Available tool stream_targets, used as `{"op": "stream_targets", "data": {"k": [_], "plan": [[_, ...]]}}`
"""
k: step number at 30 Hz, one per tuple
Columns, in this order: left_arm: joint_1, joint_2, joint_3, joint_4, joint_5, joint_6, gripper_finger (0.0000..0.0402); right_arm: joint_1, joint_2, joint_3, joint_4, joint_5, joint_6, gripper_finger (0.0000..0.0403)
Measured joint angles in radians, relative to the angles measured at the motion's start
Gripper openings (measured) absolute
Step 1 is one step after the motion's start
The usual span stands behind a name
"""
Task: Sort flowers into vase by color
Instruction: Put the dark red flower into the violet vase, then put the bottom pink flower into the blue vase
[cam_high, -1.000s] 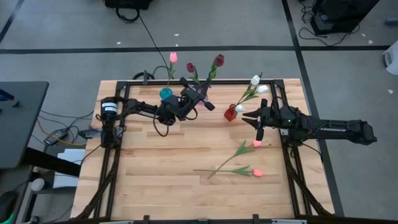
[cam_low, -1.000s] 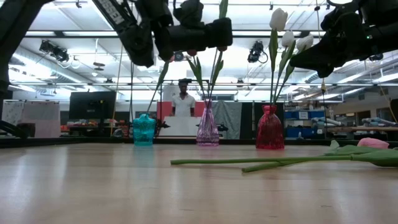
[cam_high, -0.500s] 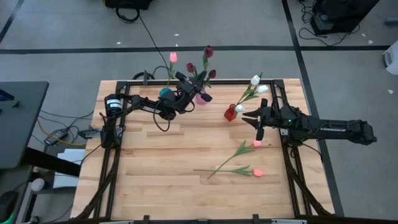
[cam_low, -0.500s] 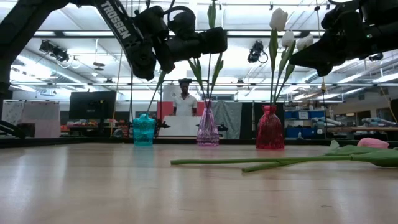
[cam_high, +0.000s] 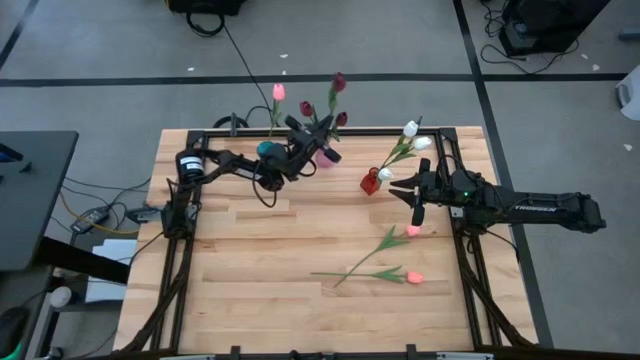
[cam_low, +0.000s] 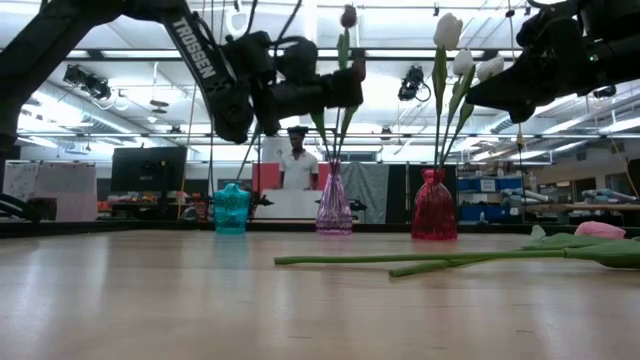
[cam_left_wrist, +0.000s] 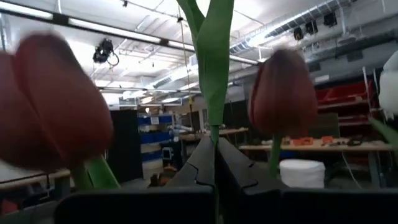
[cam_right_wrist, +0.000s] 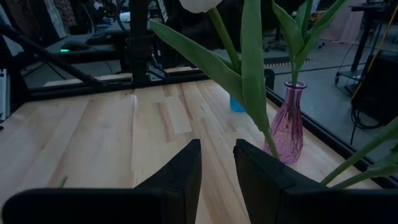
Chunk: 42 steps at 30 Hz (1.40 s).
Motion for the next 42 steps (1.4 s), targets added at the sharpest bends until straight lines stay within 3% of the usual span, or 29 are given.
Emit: {"op": "stream_targets", "data": {"k": [7,14,24,30,34,39,42], "plan": [[-0.009,0.016,-0.017,-0.101,-0.042,0.000,0.0027,0.000,0.000,0.000,-0.003,-0.001,0.000,0.0110],[-0.059,0.012,-0.058,-0.134,-0.245,0.009,0.0057,0.000,0.000,0.000,-0.003,-0.030,0.006,0.0110],[-0.096,-0.118,-0.117,-0.379,-0.262,-0.130,0.0105,0.000,0.000,0.000,-0.003,-0.027,0.002,0.0110],[-0.129,-0.206,-0.120,-0.647,-0.259,-0.180,0.0140,0.000,0.000,0.000,-0.003,-0.026,0.006,0.0110],[-0.181,-0.300,-0.120,-0.911,-0.196,-0.254,0.0151,0.000,0.000,0.000,-0.003,-0.026,0.003,0.0110],[-0.270,-0.347,-0.118,-1.167,0.050,-0.459,0.0152,0.000,0.000,0.000,-0.005,-0.022,0.002,0.0110],[-0.333,-0.327,-0.073,-1.320,0.138,-0.598,0.0152,-0.001,0.000,0.000,-0.018,-0.018,0.001,0.0110]]}}
